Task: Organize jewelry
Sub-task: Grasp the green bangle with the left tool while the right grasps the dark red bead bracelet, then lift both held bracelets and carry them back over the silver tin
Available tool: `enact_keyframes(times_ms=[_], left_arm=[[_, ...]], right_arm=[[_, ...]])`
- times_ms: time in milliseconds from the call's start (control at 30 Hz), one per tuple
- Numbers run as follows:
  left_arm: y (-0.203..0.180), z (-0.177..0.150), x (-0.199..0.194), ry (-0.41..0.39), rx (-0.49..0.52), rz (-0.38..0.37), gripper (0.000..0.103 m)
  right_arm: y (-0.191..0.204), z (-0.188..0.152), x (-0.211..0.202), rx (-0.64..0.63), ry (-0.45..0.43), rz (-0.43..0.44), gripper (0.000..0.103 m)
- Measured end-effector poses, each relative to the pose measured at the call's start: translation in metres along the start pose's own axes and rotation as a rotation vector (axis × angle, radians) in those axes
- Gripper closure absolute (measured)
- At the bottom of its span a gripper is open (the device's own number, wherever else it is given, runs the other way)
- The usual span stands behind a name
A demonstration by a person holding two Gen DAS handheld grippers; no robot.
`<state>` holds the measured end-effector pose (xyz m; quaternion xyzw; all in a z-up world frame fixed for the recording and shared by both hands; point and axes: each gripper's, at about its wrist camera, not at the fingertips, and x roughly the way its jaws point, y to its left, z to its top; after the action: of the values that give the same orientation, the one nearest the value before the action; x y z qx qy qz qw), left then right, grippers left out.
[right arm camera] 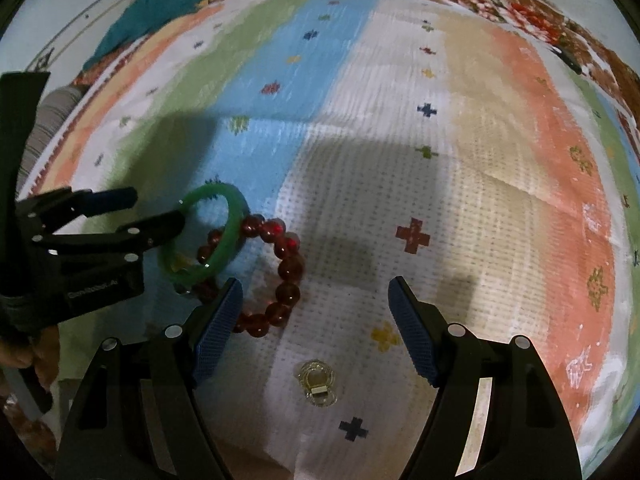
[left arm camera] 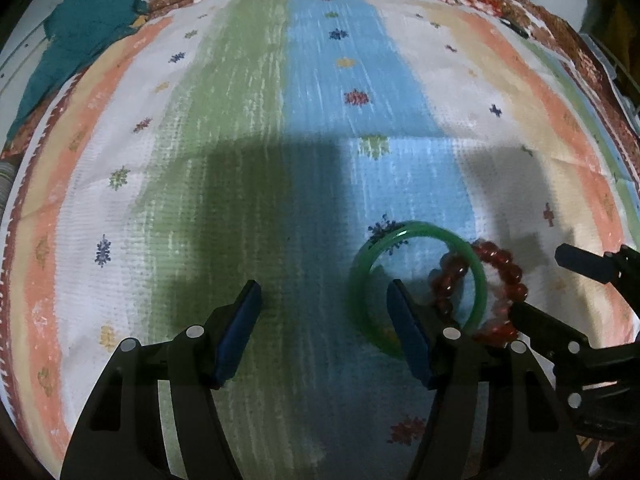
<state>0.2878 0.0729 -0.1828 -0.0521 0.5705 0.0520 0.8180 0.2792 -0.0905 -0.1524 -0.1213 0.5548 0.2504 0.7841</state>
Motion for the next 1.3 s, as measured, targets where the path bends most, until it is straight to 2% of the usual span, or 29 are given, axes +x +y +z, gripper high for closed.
enact_keyframes(times_ms=[167, 300, 367, 433, 467, 500, 533, 567, 900, 1200, 1300], left_arm=[[0.001, -0.003, 0.002, -0.006, 0.016, 0.020, 0.046], [0.005, -0.003, 0.003, -0.003, 0.002, 0.046, 0.063], [0.008, -0.003, 0.003, -0.002, -0.003, 0.049, 0.071], [0.011, -0.004, 0.003, -0.001, -0.004, 0.059, 0.088], [0.012, -0.004, 0.003, -0.001, -0.008, 0.060, 0.091], [0.012, -0.004, 0.003, -0.002, -0.008, 0.063, 0.096], [0.012, -0.004, 0.003, -0.003, -0.006, 0.066, 0.096], [0.012, -0.004, 0.003, -0.005, -0.005, 0.068, 0.096], [0.008, -0.008, -0.017, -0.051, -0.004, 0.089, 0.096], [0.008, -0.007, -0.051, -0.134, -0.030, 0.086, 0.096], [0.007, -0.008, -0.059, -0.136, -0.029, 0.071, 0.096]], right_arm=[[-0.001, -0.001, 0.005, -0.009, 0.006, -0.013, 0.028], [0.003, -0.004, 0.007, -0.034, -0.001, -0.042, 0.029], [0.001, -0.005, 0.006, -0.028, -0.005, -0.057, 0.039], [-0.001, -0.006, 0.005, -0.024, -0.007, -0.040, 0.047], [-0.002, -0.006, 0.004, -0.028, -0.009, -0.042, 0.061], [-0.002, -0.005, 0.004, -0.027, -0.011, -0.037, 0.068], [-0.003, -0.005, 0.004, -0.019, -0.007, -0.022, 0.083], [-0.004, -0.005, 0.004, -0.016, -0.004, -0.020, 0.089], [-0.001, -0.008, -0.012, -0.016, -0.058, -0.051, 0.089], [0.009, -0.012, -0.049, -0.012, -0.168, -0.041, 0.089], [0.011, -0.013, -0.060, -0.006, -0.199, -0.026, 0.089]])
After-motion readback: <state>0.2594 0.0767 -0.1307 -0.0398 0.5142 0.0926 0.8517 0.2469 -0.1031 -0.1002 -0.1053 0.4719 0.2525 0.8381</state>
